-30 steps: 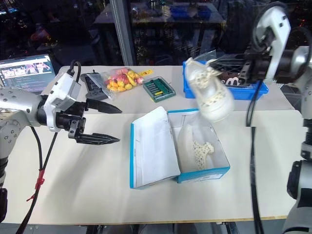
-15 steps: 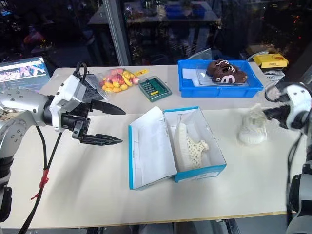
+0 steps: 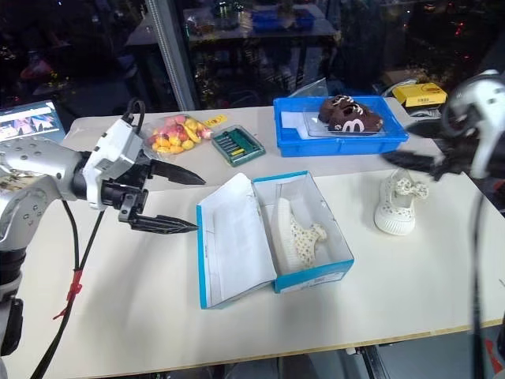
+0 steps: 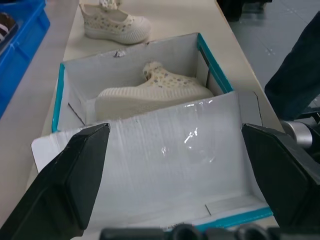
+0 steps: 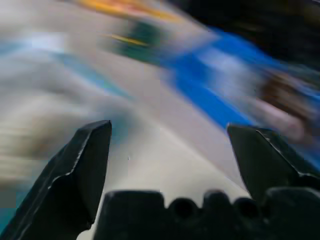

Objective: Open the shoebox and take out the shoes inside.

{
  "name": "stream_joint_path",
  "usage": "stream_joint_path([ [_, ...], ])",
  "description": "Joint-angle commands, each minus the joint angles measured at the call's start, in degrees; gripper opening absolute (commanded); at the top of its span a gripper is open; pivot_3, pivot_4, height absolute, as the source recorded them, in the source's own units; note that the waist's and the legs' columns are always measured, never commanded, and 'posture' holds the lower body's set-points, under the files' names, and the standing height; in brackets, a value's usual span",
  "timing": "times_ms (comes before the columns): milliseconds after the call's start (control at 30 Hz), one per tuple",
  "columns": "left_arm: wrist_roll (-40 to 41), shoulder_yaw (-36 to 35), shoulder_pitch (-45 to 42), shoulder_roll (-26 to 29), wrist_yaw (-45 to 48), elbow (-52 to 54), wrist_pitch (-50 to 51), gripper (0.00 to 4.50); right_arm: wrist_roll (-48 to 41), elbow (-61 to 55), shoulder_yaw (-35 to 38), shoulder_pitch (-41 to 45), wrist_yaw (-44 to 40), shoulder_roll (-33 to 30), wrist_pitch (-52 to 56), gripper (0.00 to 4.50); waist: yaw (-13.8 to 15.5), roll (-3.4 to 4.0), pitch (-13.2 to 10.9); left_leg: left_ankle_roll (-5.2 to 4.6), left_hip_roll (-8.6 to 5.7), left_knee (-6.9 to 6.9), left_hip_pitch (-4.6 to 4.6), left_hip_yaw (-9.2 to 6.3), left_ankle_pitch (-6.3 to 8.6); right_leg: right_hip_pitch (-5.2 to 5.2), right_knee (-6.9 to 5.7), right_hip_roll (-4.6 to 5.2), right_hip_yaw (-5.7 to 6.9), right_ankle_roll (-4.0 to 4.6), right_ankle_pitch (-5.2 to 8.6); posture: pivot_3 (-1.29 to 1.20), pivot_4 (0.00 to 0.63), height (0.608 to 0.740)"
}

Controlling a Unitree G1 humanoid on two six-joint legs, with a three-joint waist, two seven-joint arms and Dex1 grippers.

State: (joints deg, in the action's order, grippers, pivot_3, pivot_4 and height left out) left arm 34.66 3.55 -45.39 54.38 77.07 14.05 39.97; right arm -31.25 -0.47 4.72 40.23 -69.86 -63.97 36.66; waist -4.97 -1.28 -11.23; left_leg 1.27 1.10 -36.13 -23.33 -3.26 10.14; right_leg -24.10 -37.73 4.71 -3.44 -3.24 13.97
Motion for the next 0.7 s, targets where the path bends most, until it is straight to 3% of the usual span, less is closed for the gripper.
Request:
stream_joint_path([
  [33, -0.3, -0.9, -1.1, 0.3, 0.2, 0.3, -1.0, 4.5, -0.3, -10.4, -4.4, -0.9, -0.6, 0.1, 3.7, 4.32, 0.8, 0.0, 0.0, 0.0, -0.05, -0.06, -0.08, 0.02, 0.0, -0.05, 0.01, 0.01, -0.08, 0.0, 0.0, 0.0, 0.15, 0.74],
  [200, -0.3, -1.4, -0.4, 0.5, 0.3, 0.8, -0.9, 4.5, 8.2, -12.5, -14.5, 2.3, -3.3, -1.1, 0.5, 4.32, 1.8, -0.01, 0.0, 0.02, -0.07, -0.18, -0.27, 0.06, 0.02, -0.08, 0.14, 0.01, -0.16, -0.04, 0.0, 0.0, 0.15, 0.74],
  [367, -0.3, -1.6, 0.1, 0.4, 0.0, 1.2, -0.8, 4.5, 15.5, -12.6, -22.3, 7.1, -12.6, -2.4, -5.1, 4.32, 2.3, -0.01, 0.0, 0.02, -0.07, -0.21, -0.43, 0.06, 0.02, -0.25, 0.13, -0.01, -0.19, -0.05, -0.02, 0.0, 0.15, 0.74],
  [533, 0.3, -2.1, 1.0, -0.2, -1.2, 2.4, -0.4, 4.5, 21.8, -8.0, -28.1, 12.6, -18.6, 0.5, -9.8, 4.32, 2.0, -0.01, 0.0, 0.01, -0.03, -0.25, -0.41, 0.06, 0.04, -0.24, 0.1, -0.07, -0.19, -0.05, -0.02, 0.0, 0.15, 0.74],
  [700, 0.7, -3.6, 2.4, 0.0, -2.9, 3.5, 0.0, 4.5, 28.5, -0.1, -31.3, 13.6, -19.5, 3.7, -17.6, 4.32, 2.2, -0.05, 0.0, 0.01, -0.02, -0.31, -0.41, 0.06, 0.04, -0.19, 0.12, -0.09, -0.19, -0.05, -0.03, 0.0, 0.15, 0.74],
])
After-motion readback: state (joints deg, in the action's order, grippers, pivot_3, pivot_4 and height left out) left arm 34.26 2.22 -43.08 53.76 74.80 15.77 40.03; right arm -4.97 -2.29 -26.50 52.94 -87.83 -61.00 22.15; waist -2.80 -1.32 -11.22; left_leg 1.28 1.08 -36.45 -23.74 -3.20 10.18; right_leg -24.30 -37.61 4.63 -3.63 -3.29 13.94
